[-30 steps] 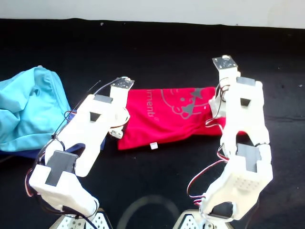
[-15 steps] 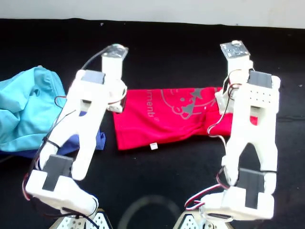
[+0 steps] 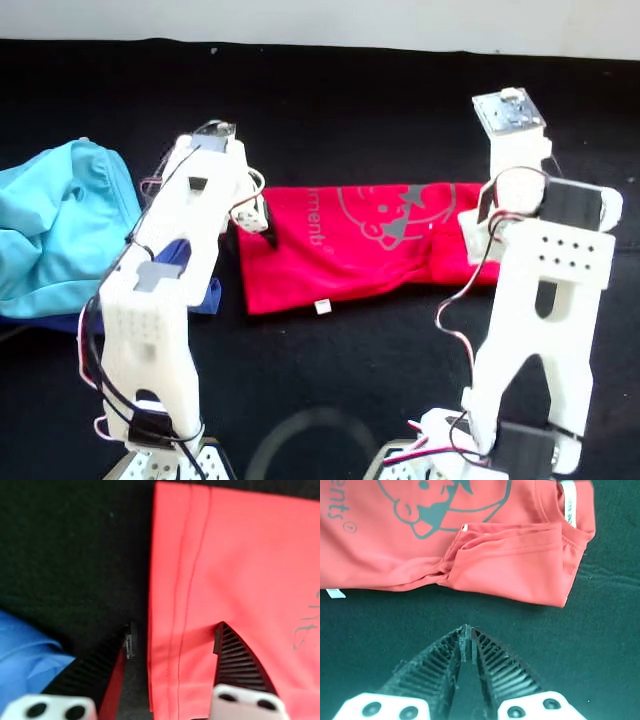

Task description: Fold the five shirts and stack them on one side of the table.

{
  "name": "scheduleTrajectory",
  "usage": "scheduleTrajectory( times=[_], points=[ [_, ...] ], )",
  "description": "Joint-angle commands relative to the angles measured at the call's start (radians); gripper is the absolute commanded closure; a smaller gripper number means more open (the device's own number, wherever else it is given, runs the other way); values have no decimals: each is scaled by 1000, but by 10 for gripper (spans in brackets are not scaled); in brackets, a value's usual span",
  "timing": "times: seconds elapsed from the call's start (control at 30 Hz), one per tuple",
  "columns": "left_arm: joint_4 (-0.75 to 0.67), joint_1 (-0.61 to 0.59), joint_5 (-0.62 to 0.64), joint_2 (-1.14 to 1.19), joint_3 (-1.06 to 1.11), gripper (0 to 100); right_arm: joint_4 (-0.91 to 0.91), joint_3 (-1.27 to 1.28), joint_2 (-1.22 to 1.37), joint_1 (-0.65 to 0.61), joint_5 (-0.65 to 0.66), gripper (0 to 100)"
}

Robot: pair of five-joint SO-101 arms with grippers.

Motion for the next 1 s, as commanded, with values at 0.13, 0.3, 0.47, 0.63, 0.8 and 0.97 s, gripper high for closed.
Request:
scheduleTrajectory(
  times=[0.13, 0.3, 0.47, 0.63, 0.8, 0.97],
  points=[
    [175, -13, 6, 166, -240, 799, -70, 202, -180, 2, -11, 992],
    [242, -90, 6, 259, -400, 972, -162, 415, -338, 4, -8, 992],
    [295, -199, -61, 341, -568, 991, -300, 657, -444, 105, -6, 992],
    [396, -196, -141, 389, -737, 991, -553, 911, -450, 282, -3, 992],
    [420, -101, -146, 360, -777, 991, -765, 1104, -398, 378, -5, 992],
    [422, 35, -146, 246, -776, 991, -918, 1225, -372, 449, -11, 992]
  ],
)
